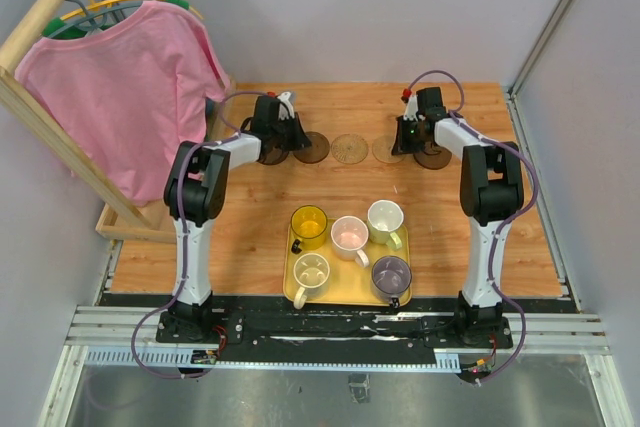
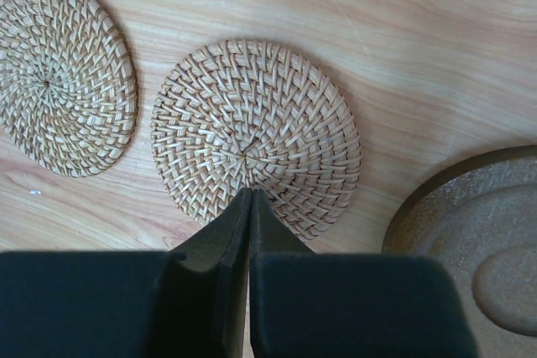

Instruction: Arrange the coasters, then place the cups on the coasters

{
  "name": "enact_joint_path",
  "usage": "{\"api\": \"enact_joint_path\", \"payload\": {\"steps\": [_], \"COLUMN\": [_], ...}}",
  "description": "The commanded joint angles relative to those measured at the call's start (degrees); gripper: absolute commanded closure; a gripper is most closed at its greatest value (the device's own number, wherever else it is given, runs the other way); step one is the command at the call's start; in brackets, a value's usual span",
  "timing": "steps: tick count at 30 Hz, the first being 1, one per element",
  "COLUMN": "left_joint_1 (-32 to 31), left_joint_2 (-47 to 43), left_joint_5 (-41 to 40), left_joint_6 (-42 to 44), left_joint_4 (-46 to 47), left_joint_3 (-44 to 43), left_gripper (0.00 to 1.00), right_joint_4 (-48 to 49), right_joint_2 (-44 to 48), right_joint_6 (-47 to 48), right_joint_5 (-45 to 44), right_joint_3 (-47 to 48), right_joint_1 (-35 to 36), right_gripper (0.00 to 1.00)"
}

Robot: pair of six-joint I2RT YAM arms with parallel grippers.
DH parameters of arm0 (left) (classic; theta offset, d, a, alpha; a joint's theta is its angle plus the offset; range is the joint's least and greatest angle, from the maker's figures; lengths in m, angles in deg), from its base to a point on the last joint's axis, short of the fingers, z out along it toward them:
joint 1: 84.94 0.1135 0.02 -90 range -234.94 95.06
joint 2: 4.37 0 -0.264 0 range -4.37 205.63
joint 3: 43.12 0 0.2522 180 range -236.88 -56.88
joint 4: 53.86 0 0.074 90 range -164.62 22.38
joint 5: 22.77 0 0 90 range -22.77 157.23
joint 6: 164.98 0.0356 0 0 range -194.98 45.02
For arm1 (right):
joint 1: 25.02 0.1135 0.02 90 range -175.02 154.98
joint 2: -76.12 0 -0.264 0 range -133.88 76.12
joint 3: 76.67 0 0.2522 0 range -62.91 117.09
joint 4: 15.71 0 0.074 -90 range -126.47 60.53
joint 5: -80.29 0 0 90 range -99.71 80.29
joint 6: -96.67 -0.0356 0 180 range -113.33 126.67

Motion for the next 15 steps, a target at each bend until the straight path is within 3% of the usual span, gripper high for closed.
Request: {"api": "enact_joint_path", "payload": {"steps": [1,15], "left_joint_1": [-0.90,-1.81], "left_joint_2": [1.54,2.80], "left_joint_5": [0.78,0.43], "left_joint_6": [1.21,1.01], "left_joint_4": [-1.15,-2.10], "left_joint_3": [-1.90,-1.96], "left_gripper": [0.94,0.94], "right_joint_4": [-2.45,-4.39], "right_joint_2": [1.80,1.64], "right_joint_6": [0.85,1.99], "right_joint_5": [-3.67,2.20], "right_joint_3": [-0.98,7.51], "right_joint_1": [0.66,2.75], "right_gripper": [0.99,0.97]}}
